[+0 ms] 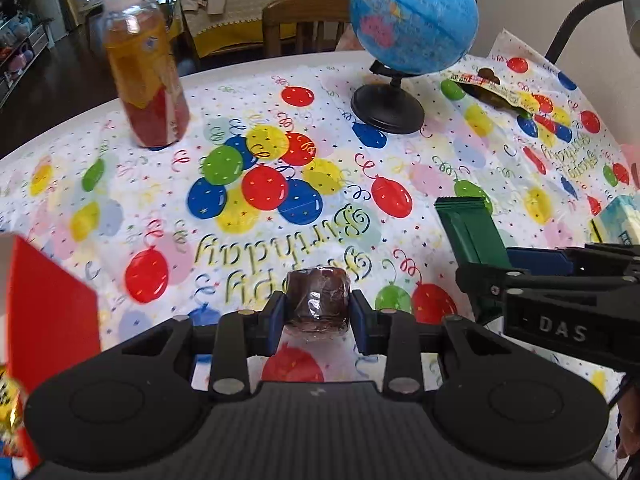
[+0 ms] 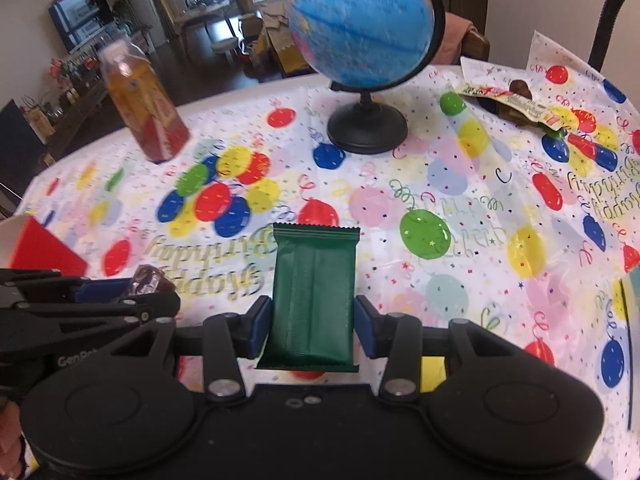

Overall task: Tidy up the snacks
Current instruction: 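Carry both snacks over the red box and lower them inside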

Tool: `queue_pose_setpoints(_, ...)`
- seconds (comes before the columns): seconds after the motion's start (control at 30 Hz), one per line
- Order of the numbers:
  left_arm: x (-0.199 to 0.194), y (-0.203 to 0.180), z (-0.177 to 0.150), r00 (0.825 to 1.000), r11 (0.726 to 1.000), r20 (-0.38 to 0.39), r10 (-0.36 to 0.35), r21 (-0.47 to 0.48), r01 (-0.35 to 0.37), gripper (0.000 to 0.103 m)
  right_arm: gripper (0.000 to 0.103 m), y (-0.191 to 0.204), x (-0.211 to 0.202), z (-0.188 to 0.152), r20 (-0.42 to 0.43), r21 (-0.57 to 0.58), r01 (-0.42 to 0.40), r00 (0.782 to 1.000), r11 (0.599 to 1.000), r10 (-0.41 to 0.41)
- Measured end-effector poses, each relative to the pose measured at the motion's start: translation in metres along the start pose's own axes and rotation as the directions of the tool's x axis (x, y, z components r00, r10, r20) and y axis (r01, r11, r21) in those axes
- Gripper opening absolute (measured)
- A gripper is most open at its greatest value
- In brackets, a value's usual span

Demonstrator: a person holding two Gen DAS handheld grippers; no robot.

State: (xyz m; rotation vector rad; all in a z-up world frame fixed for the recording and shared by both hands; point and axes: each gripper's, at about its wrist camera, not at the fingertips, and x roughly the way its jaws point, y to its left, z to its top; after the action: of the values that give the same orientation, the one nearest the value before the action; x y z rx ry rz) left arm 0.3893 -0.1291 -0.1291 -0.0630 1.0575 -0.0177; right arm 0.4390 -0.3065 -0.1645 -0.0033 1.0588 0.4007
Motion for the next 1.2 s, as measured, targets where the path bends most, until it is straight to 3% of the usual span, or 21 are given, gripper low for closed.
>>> queue_pose_setpoints(0.63, -0.12, 0.043, -0.058, 0.996, 0.999, 0.083, 0.032, -0.045, -0.028, 0.033, 0.042, 0.081, -0.106, -0.043, 0.096, -0.056, -0.087, 0.991, 0.995, 0.092)
queue_pose_setpoints(1.2, -0.188, 0.162, -0.104, 0.986, 0.986, 0.147, 0.074, -0.159, -0.051, 0.033, 0.043, 0.206, -0.119, -0.054, 0.091, -0.162, -0.144, 0.983, 0.976, 0.16)
